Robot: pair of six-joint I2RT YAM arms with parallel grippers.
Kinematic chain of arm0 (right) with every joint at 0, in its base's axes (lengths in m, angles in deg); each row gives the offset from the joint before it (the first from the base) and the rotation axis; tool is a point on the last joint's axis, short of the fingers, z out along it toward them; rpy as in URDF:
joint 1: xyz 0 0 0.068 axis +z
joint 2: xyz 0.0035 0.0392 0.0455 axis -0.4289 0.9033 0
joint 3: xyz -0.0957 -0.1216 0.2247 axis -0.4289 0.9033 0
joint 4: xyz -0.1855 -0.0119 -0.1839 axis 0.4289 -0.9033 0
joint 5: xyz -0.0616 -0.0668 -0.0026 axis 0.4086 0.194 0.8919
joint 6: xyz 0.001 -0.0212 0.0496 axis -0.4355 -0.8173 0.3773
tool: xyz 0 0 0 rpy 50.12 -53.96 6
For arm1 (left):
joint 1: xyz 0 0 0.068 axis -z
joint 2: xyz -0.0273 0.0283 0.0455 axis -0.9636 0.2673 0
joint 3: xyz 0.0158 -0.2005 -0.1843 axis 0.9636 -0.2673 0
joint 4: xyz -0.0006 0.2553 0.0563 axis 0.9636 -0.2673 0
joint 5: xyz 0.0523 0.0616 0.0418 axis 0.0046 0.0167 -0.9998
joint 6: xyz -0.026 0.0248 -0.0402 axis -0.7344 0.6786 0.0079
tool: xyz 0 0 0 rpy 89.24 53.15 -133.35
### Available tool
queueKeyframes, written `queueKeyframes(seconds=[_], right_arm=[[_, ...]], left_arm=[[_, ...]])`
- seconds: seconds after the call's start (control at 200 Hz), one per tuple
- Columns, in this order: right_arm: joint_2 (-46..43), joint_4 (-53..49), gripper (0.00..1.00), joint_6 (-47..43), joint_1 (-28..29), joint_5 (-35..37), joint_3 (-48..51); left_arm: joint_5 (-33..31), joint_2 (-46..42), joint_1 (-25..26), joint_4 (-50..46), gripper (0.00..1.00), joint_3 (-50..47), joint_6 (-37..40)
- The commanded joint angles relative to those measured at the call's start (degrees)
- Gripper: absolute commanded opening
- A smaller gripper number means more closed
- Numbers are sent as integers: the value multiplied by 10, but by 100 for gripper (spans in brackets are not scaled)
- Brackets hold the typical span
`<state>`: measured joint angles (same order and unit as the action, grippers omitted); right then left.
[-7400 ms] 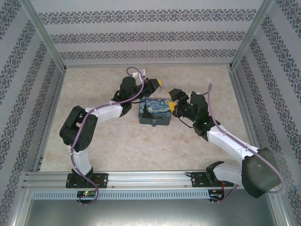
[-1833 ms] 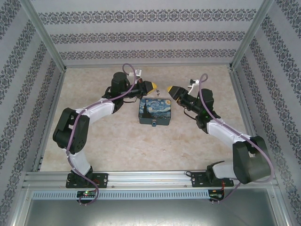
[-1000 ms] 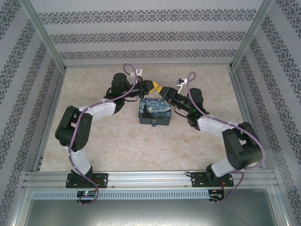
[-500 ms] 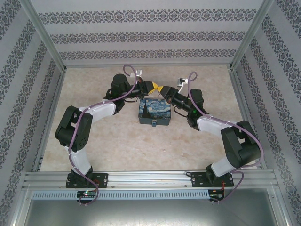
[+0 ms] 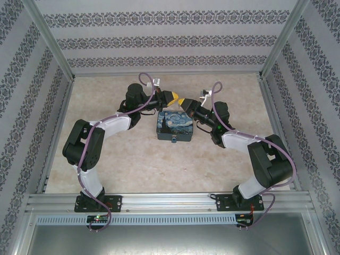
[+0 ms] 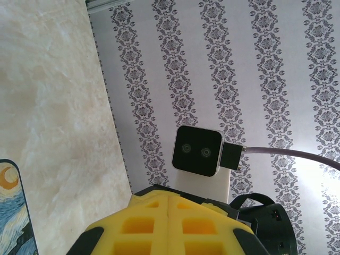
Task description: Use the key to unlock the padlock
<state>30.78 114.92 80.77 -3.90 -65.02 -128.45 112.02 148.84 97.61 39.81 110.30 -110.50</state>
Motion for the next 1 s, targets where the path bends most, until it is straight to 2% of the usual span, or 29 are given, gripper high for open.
queueKeyframes(seconds=[0.0,0.33,0.385,0.46,0.719,0.824,0.949,0.999], right_arm=[[3,36,21,-2,-4,1,11],[9,43,13,5,-4,7,8],[12,45,13,8,-5,10,5],[17,50,18,14,-6,11,0],[31,60,19,25,-5,10,-15],[34,64,14,27,-5,9,-14],[36,71,0,29,-5,7,-9],[36,74,0,31,-5,6,-7]], left_arm=[[-2,7,-6,33,0,-5,-3],[-1,6,-6,42,0,-9,-8],[-1,5,-6,43,0,-12,-9],[-1,3,-6,46,0,-16,-9],[-1,2,-5,49,0,-18,-11],[-1,3,-5,49,0,-18,-11],[-3,4,-5,50,0,-18,-12],[-6,4,-5,50,0,-17,-13]])
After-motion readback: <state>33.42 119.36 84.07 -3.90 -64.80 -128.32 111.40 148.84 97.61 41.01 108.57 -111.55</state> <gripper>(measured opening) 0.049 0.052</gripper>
